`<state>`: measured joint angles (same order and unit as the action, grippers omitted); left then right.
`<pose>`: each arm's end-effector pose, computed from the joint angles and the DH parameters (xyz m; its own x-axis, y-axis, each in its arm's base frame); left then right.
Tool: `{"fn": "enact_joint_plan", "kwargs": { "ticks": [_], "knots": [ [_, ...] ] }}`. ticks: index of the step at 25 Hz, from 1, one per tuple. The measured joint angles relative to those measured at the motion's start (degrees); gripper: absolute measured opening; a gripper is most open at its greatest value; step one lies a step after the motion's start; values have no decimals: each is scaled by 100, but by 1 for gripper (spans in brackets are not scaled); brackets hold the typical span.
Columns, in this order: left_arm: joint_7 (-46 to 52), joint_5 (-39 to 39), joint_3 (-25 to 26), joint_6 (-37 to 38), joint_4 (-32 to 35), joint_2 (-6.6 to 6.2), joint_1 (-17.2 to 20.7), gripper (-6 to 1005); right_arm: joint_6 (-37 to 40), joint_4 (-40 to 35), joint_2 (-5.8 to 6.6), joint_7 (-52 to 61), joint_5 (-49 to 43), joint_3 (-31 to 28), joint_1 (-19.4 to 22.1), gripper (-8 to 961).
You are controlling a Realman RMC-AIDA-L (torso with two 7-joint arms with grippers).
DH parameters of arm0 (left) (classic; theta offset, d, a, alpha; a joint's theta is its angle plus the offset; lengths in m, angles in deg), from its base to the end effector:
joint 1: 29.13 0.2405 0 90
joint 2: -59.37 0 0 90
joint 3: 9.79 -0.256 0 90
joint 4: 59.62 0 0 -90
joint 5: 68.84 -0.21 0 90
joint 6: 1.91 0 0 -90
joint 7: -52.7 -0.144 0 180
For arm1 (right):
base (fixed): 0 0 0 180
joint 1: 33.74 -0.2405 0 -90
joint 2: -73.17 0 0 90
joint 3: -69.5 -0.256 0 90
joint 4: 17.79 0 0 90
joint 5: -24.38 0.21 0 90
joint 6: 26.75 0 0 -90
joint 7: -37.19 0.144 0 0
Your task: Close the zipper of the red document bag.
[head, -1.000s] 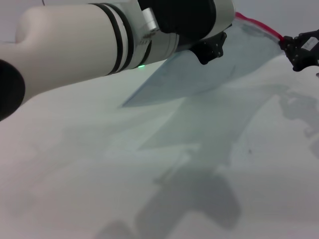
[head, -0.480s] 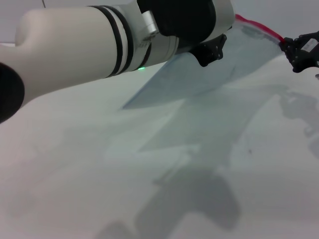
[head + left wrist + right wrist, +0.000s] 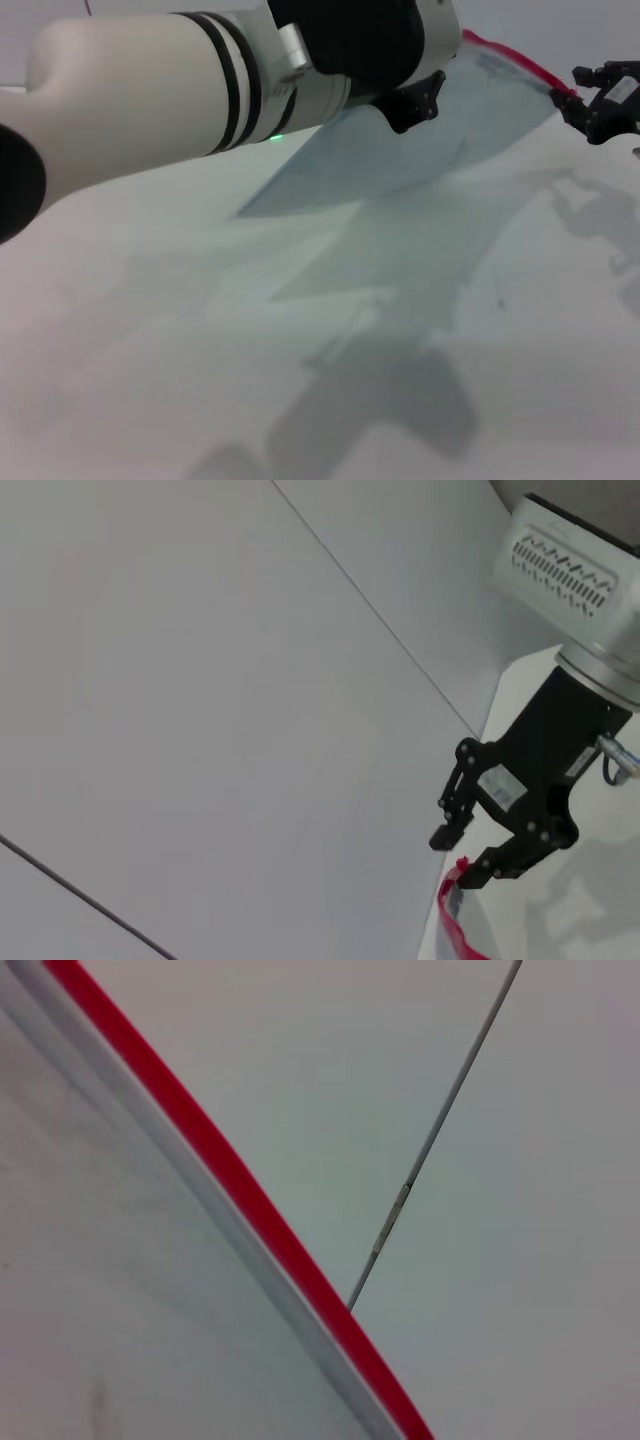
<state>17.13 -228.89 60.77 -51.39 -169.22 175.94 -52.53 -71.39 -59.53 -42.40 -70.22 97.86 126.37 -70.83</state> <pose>-0.0328 0.3299 0.0013 0.9798 -0.1980 -0.0273 -0.1537 -0.6588 -0.7365 0.2467 0.4488 0.0398 0.9735 -0.1120 -0.1993 -0.2248 -0.6268 -0.7460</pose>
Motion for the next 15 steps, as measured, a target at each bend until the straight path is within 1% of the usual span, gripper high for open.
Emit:
{"fn": "enact_joint_plan", "kwargs": {
  "ticks": [8, 15],
  "knots": [
    [-91, 1, 22, 40, 42, -2, 11, 108, 4, -17, -11, 0, 1, -138, 33, 439],
    [-85, 10, 46, 95, 110, 4, 5, 342, 234, -8, -14, 0, 49, -151, 57, 579]
  ]
}}
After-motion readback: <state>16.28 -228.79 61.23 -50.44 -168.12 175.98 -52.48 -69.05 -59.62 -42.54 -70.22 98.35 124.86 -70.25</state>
